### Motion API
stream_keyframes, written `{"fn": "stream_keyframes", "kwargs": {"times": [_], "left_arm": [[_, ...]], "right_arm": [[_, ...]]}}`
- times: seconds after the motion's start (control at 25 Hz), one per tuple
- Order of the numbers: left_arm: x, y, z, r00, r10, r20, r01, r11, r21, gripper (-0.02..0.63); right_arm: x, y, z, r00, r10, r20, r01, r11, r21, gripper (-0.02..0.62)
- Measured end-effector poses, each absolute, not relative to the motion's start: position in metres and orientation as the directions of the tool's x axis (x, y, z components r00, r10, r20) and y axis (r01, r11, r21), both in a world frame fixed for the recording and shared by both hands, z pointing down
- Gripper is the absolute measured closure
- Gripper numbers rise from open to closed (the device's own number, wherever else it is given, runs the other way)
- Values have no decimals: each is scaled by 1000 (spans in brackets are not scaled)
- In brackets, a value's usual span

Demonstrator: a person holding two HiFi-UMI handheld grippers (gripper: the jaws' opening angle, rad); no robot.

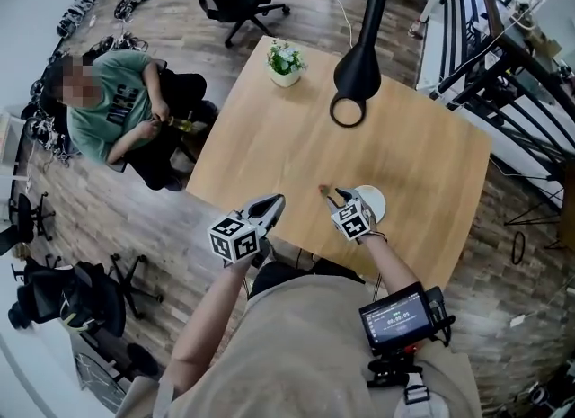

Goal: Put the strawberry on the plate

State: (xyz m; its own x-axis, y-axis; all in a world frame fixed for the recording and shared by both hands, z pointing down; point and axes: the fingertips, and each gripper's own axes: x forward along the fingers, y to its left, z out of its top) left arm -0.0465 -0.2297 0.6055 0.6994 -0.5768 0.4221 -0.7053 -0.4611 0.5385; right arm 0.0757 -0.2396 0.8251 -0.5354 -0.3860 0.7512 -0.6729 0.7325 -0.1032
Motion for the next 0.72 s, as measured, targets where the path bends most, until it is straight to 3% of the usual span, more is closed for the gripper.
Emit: {"fn": "stream_keyframes", "kwargs": {"times": [0.28,0.4,0.72], "left_arm": [[-48,-245,590,698,-572,430,-712,-487,506,604],[-52,-250,591,689,-576,439,-720,-477,504,604],[-55,-248,600,673,-564,478,-737,-459,496,604]], "right_arm": [[55,-244,877,-495,-284,821,-559,828,-50,477],[46,-248,898,-471,-254,845,-511,859,-26,445],[41,-252,934,-400,-229,887,-450,893,27,446]]}}
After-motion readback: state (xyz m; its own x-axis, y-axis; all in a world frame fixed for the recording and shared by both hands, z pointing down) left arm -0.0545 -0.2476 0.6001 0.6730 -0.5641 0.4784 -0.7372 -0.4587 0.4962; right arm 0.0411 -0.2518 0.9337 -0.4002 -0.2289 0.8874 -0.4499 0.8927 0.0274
